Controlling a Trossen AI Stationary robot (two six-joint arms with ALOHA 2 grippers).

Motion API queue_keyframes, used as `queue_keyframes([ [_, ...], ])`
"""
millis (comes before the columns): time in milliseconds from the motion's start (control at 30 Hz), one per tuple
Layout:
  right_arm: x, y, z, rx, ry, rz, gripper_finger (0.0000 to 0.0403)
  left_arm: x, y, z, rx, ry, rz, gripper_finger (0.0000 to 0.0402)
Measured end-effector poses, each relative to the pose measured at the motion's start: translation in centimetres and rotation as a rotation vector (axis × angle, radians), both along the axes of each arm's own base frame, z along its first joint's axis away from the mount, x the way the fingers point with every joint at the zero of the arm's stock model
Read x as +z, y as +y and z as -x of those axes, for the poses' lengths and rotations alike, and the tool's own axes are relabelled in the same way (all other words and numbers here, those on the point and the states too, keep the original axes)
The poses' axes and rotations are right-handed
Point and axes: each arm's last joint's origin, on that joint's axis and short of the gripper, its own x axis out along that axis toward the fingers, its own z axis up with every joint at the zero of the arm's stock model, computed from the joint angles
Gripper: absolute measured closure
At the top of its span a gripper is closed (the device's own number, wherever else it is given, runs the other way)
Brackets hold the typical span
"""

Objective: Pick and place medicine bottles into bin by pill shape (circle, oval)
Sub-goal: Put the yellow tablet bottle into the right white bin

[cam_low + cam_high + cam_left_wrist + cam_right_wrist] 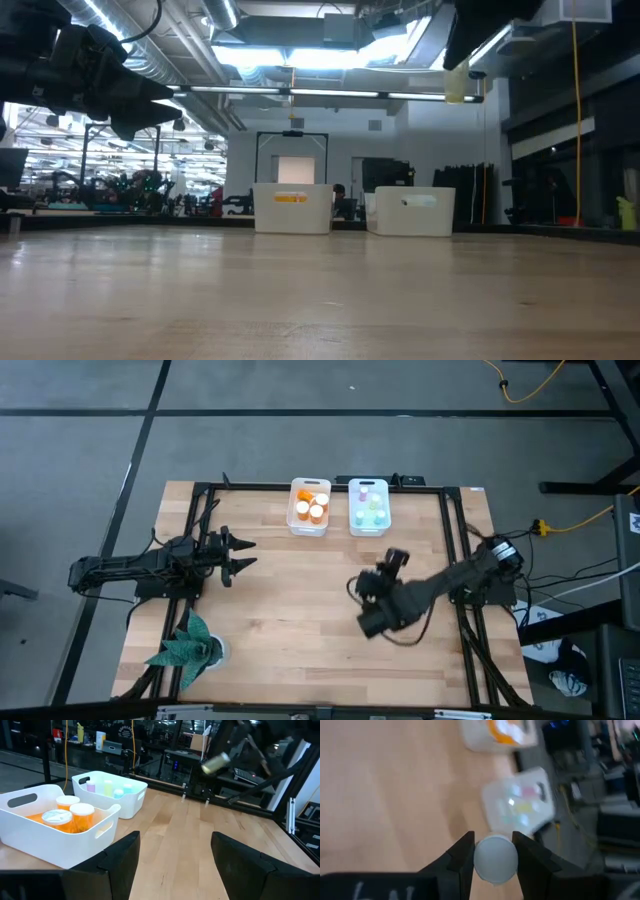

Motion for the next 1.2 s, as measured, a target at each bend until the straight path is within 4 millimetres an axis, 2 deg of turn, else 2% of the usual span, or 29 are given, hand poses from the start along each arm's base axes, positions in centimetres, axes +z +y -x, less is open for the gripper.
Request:
queue_keyframes([
  [200,2.0,-5.1,1.0,-0.114,-0.035,0.000,0.0282,0.0,0.0,0.0,0.000,0.000,0.000,0.0165],
  [400,3.6,-10.9,3.4,-0.275,-0.145,-0.018,0.0282,0.0,0.0,0.0,0.000,0.000,0.000,0.0165],
  [567,3.1,-14.7,4.7,-0.310,-0.283,-0.220,0.0282,0.0,0.0,0.0,0.000,0.000,0.000,0.0165],
  [800,3.0,-18.8,3.9,-0.063,-0.542,-0.511,0.0282,0.0,0.0,0.0,0.000,0.000,0.000,0.0165],
  [967,3.2,-21.0,3.0,-0.053,-0.641,-0.481,0.0282,0.0,0.0,0.0,0.000,0.000,0.000,0.0165],
  [1200,1.6,-23.4,2.2,-0.113,-0.607,-0.457,0.0282,0.0,0.0,0.0,0.000,0.000,0.000,0.0165],
])
